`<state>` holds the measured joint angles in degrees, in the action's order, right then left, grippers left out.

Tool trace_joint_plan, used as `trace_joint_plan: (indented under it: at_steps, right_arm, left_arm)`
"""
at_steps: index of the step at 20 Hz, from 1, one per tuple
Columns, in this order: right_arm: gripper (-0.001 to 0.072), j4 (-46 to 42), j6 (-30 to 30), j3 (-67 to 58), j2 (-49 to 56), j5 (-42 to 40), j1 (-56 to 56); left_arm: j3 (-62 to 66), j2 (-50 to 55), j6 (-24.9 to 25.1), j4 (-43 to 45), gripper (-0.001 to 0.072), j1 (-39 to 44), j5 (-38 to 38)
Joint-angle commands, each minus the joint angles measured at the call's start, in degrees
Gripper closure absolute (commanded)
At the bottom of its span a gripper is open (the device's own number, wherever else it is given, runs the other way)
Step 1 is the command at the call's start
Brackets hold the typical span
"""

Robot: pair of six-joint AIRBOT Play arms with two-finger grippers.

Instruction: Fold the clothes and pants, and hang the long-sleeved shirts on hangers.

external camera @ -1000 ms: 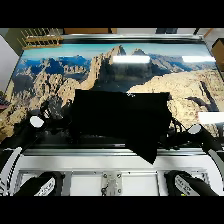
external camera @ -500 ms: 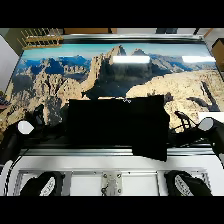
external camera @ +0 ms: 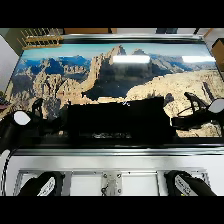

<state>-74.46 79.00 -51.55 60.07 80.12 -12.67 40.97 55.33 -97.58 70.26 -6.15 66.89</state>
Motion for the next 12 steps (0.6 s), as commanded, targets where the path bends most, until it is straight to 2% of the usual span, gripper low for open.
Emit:
trace_joint_plan:
  at_steps: [1,5,12]
  right_arm:
    - [0.0703,-0.35,0.35,-7.96,8.17,-3.96,1.53]
    - [0.0703,-0.37,0.59,-14.23,16.33,-11.19,4.66]
    - [0.0702,0.81,1.4,-16.31,23.61,-21.97,5.99]
  left_arm:
    - [8.2,11.47,1.66,-1.38,0.0703,-0.02,-2.25]
    - [17.27,23.98,1.66,-1.33,0.0704,-0.02,-2.12]
    - [29.49,37.33,1.64,-2.91,0.0703,1.31,-1.09]
